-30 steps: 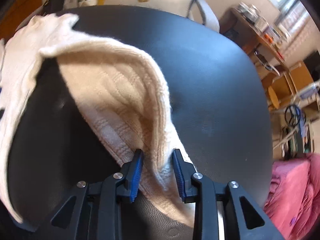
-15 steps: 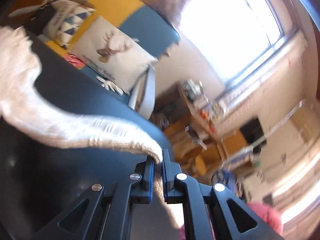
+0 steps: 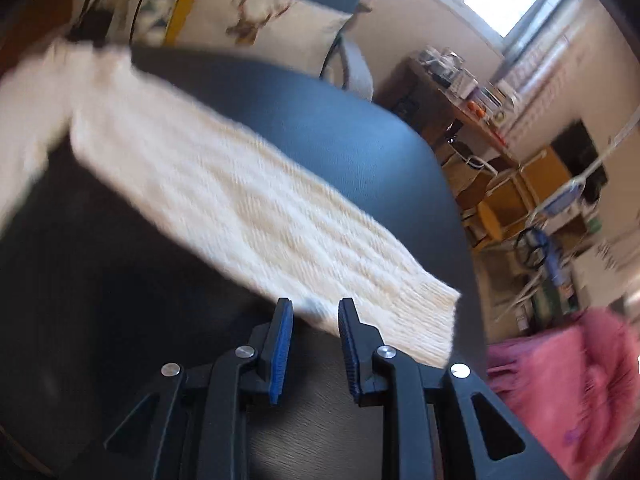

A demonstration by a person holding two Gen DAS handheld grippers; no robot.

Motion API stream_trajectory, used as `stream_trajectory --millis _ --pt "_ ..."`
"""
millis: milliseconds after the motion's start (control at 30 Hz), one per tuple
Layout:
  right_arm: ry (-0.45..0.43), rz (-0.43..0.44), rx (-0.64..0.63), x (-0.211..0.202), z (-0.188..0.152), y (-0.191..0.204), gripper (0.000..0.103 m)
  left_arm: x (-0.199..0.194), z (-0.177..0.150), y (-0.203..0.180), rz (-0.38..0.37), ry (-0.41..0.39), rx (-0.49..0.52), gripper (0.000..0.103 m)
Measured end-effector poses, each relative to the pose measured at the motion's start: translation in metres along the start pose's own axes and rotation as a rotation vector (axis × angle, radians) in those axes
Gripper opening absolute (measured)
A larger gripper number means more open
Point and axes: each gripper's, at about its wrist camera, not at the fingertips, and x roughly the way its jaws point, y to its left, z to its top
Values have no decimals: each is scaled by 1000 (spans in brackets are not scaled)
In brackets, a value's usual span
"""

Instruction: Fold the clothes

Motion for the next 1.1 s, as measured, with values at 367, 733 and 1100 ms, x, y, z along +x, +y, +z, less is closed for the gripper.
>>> stream_trajectory --millis 367,733,1100 --pt "85 14 273 62 42 14 25 -1 -1 1 -3 1 0 86" --pt "80 -42 304 111 94 -32 35 0 -2 6 -7 2 -1 87" --pt "-7 197 251 57 112 57 37 0 -3 5 -9 0 -2 87"
